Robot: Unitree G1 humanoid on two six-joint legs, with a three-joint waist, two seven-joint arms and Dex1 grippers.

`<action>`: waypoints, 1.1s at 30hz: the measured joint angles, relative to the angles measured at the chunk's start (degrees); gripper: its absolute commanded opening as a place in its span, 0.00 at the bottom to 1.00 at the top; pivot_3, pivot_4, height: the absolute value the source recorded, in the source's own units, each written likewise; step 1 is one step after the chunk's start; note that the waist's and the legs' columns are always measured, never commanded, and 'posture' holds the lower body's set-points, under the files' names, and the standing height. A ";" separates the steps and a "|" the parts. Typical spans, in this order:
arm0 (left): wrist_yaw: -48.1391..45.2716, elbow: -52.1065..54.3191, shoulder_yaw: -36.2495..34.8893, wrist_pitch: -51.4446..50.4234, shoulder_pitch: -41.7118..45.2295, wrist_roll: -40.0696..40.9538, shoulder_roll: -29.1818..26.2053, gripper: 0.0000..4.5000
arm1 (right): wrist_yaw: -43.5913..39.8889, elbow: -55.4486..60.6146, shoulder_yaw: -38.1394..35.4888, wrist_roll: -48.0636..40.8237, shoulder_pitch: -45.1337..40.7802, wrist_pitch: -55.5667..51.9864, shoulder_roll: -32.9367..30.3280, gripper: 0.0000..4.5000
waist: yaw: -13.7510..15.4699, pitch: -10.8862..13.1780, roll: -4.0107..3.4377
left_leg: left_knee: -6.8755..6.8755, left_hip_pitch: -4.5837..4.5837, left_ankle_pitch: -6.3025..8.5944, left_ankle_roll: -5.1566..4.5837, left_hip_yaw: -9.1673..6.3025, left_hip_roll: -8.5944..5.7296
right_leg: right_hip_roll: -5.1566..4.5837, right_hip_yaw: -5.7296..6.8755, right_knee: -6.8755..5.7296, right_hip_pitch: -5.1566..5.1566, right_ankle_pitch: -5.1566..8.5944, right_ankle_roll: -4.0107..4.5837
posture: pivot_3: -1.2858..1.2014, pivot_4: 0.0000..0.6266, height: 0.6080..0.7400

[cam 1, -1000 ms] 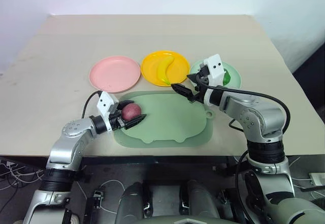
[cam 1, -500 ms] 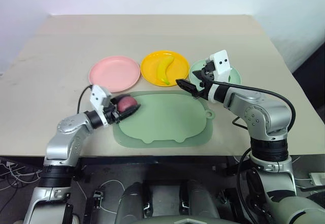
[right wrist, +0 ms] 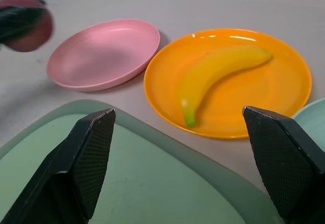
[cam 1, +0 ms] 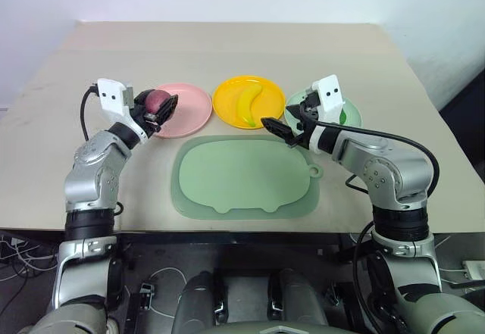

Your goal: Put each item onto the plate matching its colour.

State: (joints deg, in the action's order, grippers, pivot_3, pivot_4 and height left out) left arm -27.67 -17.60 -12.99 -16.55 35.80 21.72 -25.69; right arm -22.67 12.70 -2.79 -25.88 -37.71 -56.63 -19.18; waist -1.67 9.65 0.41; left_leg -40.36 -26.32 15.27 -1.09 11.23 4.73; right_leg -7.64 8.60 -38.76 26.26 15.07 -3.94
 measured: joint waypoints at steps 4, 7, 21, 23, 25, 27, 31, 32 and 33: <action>4.99 -10.15 0.79 0.31 5.74 -4.06 0.19 0.65 | -0.13 -0.85 0.75 0.48 -0.01 0.63 0.03 0.95 | 0.29 0.01 0.02 | -0.07 -0.03 0.00 0.00 0.01 0.00 | 0.00 0.00 -0.06 0.05 0.00 -0.01 | 0.52 0.24 0.66; 6.85 -16.80 0.81 1.81 8.54 -5.99 0.19 0.65 | -0.20 -0.96 0.91 0.85 -0.02 0.88 0.00 0.95 | 0.48 0.01 0.02 | -0.12 -0.04 0.00 0.00 0.02 0.01 | 0.00 0.00 -0.14 0.06 0.01 -0.01 | 0.52 0.24 0.66; 3.99 -22.55 0.99 6.33 10.17 -8.17 0.95 0.99 | -0.11 -1.59 1.88 1.89 0.43 1.23 -0.04 0.95 | 0.50 0.01 0.03 | -0.61 -0.16 0.05 -0.08 -0.03 0.07 | -0.02 0.00 -0.38 0.08 0.02 -0.03 | 0.52 0.24 0.66; 2.89 -19.70 0.97 6.54 8.44 -7.87 0.98 0.99 | -0.08 -1.59 1.87 2.07 0.73 1.22 -0.07 0.95 | 0.47 0.01 0.03 | -0.61 -0.17 0.06 -0.08 -0.02 0.08 | -0.01 -0.01 -0.38 0.10 0.02 -0.03 | 0.52 0.24 0.66; 1.58 -15.55 0.81 6.40 5.96 -6.89 1.08 0.99 | -0.11 -1.58 1.86 2.08 0.91 1.23 -0.06 0.95 | 0.48 0.02 0.03 | -0.62 -0.17 0.05 -0.08 -0.02 0.09 | -0.01 -0.01 -0.39 0.10 0.02 -0.03 | 0.52 0.24 0.66; 0.19 -11.73 0.72 6.19 3.78 -5.97 0.99 0.99 | -0.16 -1.58 1.83 2.09 1.13 1.44 -0.05 0.95 | 0.54 0.01 0.03 | -0.64 -0.17 0.06 -0.08 -0.03 0.09 | -0.02 -0.01 -0.39 0.08 0.02 -0.02 | 0.52 0.24 0.66; -3.91 -1.73 0.97 5.86 -2.62 -4.76 -0.28 0.99 | -0.23 -1.46 1.78 2.16 2.42 2.51 -0.18 0.95 | 0.49 0.01 0.03 | -0.64 -0.16 0.06 -0.09 -0.03 0.09 | -0.02 -0.02 -0.39 0.09 0.02 -0.02 | 0.52 0.24 0.66; -4.66 0.93 0.93 5.78 -4.44 -4.59 -0.71 0.99 | -0.33 -1.16 1.76 2.13 3.14 2.70 -0.25 0.95 | 0.50 0.01 0.03 | -0.64 -0.16 0.06 -0.09 -0.03 0.10 | -0.01 -0.02 -0.39 0.09 0.03 -0.02 | 0.52 0.24 0.66; -5.17 2.94 0.84 5.66 -5.82 -3.99 -0.90 0.99 | -0.45 -1.01 1.75 2.09 3.73 3.02 -0.31 0.95 | 0.54 0.01 0.03 | -0.64 -0.16 0.06 -0.09 -0.04 0.11 | -0.02 -0.02 -0.39 0.09 0.03 -0.02 | 0.52 0.24 0.66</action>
State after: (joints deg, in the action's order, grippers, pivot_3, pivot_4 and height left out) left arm -32.84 -14.65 -12.16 -10.89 29.98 17.73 -26.59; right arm -23.11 11.69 -1.04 -23.79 -33.98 -53.61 -19.49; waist -1.13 9.67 0.44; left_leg -40.99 -26.48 15.33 -1.18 11.20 4.84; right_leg -7.66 8.58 -39.15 26.35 15.09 -3.96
